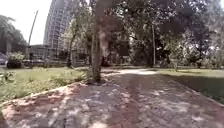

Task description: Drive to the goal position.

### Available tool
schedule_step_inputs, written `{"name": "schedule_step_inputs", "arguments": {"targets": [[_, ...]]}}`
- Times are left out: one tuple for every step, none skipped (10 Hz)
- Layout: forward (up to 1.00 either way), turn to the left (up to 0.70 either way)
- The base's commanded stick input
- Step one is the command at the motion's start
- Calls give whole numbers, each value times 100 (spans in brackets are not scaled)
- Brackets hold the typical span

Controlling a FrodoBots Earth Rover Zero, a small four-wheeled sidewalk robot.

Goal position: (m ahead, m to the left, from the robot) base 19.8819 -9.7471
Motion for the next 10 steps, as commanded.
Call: {"name": "schedule_step_inputs", "arguments": {"targets": [[70,-35],[70,-35],[70,-35],[70,-35],[70,-35],[70,-2],[70,0],[70,0],[70,0],[70,0]]}}
